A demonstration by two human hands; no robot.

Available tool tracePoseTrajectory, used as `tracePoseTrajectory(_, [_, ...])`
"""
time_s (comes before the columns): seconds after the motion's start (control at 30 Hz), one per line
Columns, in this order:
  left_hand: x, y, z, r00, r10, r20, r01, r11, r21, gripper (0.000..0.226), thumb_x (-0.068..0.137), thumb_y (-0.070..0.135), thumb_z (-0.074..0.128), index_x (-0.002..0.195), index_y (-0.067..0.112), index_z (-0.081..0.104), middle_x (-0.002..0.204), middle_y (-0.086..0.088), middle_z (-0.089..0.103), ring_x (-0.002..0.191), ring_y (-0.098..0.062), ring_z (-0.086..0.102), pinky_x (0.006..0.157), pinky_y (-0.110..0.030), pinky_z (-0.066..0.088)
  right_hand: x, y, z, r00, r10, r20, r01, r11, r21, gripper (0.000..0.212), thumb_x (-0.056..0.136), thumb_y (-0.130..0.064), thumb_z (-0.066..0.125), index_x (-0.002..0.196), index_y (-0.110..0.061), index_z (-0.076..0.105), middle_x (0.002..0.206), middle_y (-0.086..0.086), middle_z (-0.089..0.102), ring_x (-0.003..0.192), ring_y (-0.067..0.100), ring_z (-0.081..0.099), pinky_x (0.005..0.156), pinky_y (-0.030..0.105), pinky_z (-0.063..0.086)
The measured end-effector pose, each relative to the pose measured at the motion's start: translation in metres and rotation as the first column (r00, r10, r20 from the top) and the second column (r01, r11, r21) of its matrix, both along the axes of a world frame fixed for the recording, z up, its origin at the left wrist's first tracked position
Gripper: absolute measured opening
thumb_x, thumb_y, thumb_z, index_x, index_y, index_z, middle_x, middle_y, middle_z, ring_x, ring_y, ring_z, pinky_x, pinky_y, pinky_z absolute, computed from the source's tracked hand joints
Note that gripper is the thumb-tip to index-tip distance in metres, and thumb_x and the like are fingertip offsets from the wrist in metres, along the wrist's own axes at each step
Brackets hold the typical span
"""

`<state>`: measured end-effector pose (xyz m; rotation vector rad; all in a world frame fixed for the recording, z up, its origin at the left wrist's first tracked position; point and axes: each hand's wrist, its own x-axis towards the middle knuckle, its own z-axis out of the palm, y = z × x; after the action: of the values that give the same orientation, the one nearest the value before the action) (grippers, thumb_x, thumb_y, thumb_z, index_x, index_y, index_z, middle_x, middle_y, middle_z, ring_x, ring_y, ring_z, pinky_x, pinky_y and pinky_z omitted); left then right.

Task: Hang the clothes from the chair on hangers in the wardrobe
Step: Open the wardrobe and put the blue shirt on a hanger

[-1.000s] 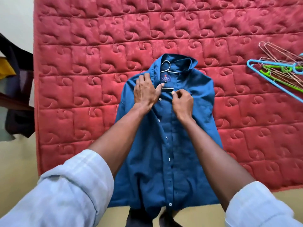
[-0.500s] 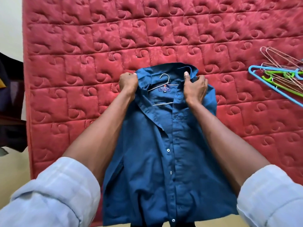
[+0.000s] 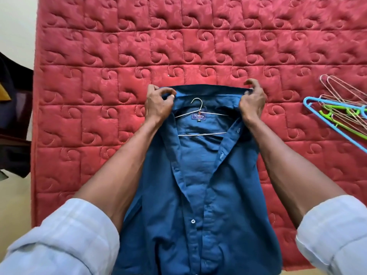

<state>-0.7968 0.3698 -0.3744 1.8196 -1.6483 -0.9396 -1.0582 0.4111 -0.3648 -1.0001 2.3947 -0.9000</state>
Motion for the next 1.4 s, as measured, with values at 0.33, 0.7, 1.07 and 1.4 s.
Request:
tracePoseTrajectory(0.33, [0.002, -0.006, 0.016, 0.774, -0.218, 0.594, 0.203, 0.975, 0.093, 0.02, 0.088, 0.024, 0.064, 0.1, 0.009, 0.07, 0.118, -0.014, 0.046, 0.107, -0.036, 0.051, 0.092, -0.043, 0.042, -0.01, 0.0, -0.001, 0.842, 0.537, -0.052, -0.49, 0.802, 0.341, 0.044, 0.078, -0.032, 0.079, 0.109, -0.002, 0.07, 0.113, 0.019, 0.046, 0.103, 0.033, 0.054, 0.098, 0.038, 0.044])
tracePoseTrajectory(0.7, [-0.011, -0.026, 0.042, 0.827, -0.394, 0.401, 0.282, 0.908, 0.31, 0.04, 0.074, 0.013, 0.046, 0.103, 0.016, 0.073, 0.108, -0.021, 0.069, 0.103, -0.041, 0.063, 0.088, -0.042, 0.05, -0.011, -0.023, 0.03, 0.861, 0.508, 0.04, -0.489, 0.802, 0.343, 0.021, 0.079, -0.009, 0.053, 0.094, -0.015, 0.066, 0.096, 0.01, 0.066, 0.096, 0.027, 0.059, 0.085, 0.036, 0.046])
tracePoseTrajectory(1.07, [-0.031, -0.041, 0.025, 0.901, -0.363, 0.235, 0.267, 0.894, 0.359, 0.015, 0.093, 0.025, 0.056, 0.092, 0.013, 0.066, 0.094, -0.016, 0.069, 0.095, -0.035, 0.064, 0.082, -0.036, 0.049, -0.001, -0.033, 0.004, 0.846, 0.446, 0.293, -0.522, 0.808, 0.275, 0.008, 0.087, -0.019, 0.069, 0.081, -0.017, 0.065, 0.068, -0.002, 0.057, 0.063, 0.01, 0.047, 0.056, 0.023, 0.038])
tracePoseTrajectory(1.4, [-0.043, -0.059, 0.033, 0.989, -0.104, 0.109, 0.015, 0.79, 0.612, 0.01, 0.08, 0.016, 0.071, 0.075, 0.01, 0.064, 0.072, -0.002, 0.063, 0.056, -0.017, 0.058, 0.041, -0.018, 0.042, -0.013, -0.049, 0.011, 0.674, -0.104, 0.731, -0.352, 0.824, 0.443, 0.034, 0.085, 0.001, 0.044, 0.069, -0.012, 0.071, 0.061, 0.008, 0.065, 0.047, 0.02, 0.057, 0.043, 0.023, 0.05])
